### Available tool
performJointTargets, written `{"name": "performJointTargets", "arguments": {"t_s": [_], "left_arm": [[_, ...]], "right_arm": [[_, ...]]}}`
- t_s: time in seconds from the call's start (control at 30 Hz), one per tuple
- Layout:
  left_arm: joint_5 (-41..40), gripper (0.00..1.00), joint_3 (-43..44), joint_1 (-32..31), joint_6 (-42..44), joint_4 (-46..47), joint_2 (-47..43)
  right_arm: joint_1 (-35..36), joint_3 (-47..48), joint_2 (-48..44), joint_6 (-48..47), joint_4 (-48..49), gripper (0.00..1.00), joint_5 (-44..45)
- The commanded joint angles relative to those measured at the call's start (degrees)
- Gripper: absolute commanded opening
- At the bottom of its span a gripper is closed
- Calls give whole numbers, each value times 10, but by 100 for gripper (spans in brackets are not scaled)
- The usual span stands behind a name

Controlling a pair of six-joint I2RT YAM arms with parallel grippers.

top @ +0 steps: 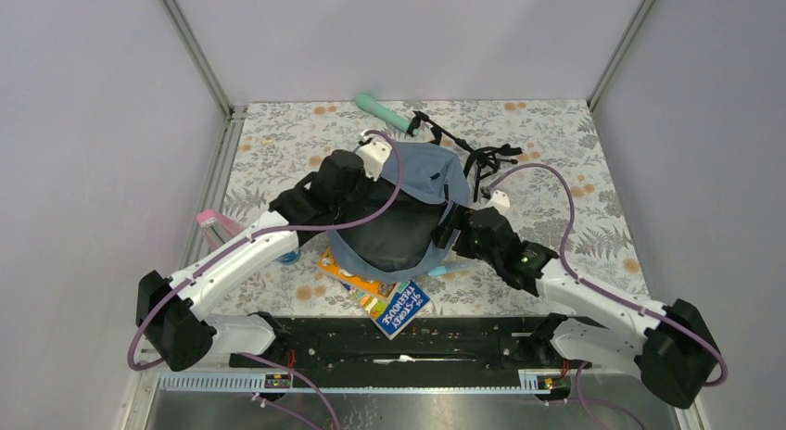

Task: Pack the student bag
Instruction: Unzip the student bag at the center of the board.

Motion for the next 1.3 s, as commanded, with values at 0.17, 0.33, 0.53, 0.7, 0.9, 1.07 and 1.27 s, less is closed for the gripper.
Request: {"name": "performJointTargets", "arguments": {"t_s": [0.17, 0.33, 0.53, 0.7, 0.9, 1.07, 1.27], "left_arm": [[-9, 0, 47, 16, -14, 27, -55], [9, 0, 90, 33, -21, 25, -64], [-15, 0, 109, 42, -13, 25, -87], [-40, 0, 68, 46, -2, 46, -119], [-45, 0, 34, 51, 2, 53, -122], [-22, 0, 15, 67, -3, 63, -94], [-34, 0, 24, 107, -26, 36, -57]], "right_arm": [[-3, 128, 125, -6, 112, 31, -48], [-3, 210, 136, -48, 111, 8, -24], [-18, 300, 200, -89, 93, 0, -45], [-26, 356, 297, -150, 93, 0, -46], [-47, 435, 396, -182, 84, 0, -47], [-63, 484, 427, -208, 61, 15, -43], [-73, 457, 360, -277, 18, 93, -70]]}}
